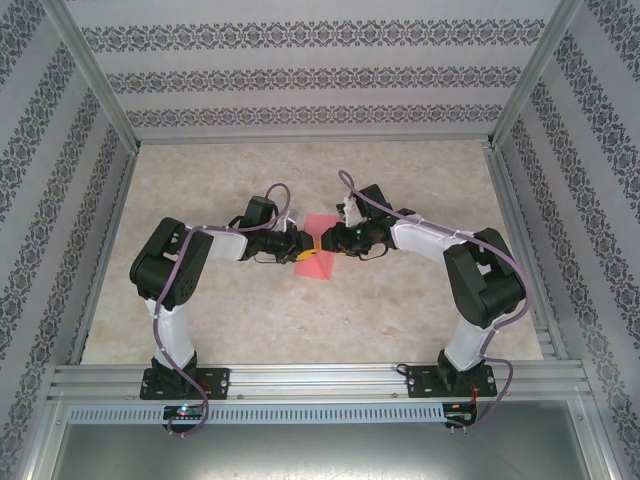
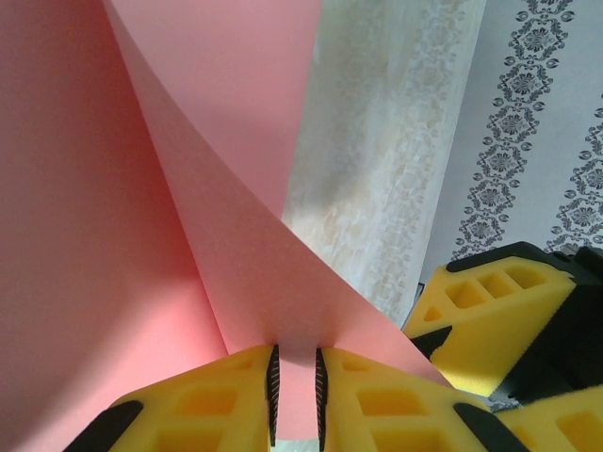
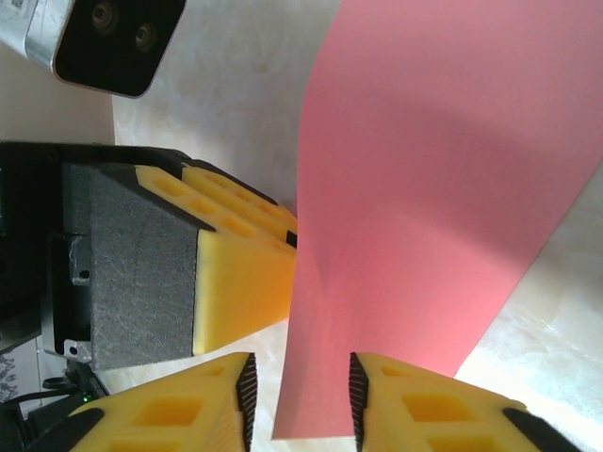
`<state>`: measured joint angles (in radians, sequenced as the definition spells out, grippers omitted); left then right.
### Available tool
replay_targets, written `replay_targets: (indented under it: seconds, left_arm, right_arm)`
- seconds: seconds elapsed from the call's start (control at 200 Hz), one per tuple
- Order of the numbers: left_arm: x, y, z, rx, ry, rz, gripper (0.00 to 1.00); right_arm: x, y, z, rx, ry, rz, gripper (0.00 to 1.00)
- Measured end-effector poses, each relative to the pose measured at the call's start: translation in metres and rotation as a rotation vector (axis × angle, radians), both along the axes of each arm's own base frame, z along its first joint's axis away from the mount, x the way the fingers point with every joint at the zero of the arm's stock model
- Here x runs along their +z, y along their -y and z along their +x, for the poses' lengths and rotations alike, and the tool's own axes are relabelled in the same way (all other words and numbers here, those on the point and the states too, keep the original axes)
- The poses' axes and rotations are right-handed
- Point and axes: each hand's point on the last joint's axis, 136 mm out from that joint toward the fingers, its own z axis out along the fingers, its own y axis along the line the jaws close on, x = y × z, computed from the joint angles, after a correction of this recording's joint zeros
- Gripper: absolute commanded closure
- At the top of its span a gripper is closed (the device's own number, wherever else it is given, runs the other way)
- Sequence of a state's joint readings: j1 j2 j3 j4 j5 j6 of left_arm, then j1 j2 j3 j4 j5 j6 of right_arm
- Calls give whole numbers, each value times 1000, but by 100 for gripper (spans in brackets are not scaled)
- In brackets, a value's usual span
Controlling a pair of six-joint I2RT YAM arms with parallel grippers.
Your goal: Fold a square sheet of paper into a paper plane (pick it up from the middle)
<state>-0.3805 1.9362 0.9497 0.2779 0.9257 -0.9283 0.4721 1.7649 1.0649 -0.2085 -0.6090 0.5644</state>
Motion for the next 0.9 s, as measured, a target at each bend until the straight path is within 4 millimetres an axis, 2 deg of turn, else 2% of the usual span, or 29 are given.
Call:
replay_targets:
  seconds: [0.43,0.649,0.904]
  left_arm:
    - [2,1,2,2,6,0,78]
    - [4,1,3,2,12,-2,78]
    - [15,5,2,-6,36,-13,77]
  right_arm:
    - [-5,4,10,-6,10,-15,90]
    - [-11,7,10,11,22,-35,92]
    - [-30,12,16,30,2,-66,93]
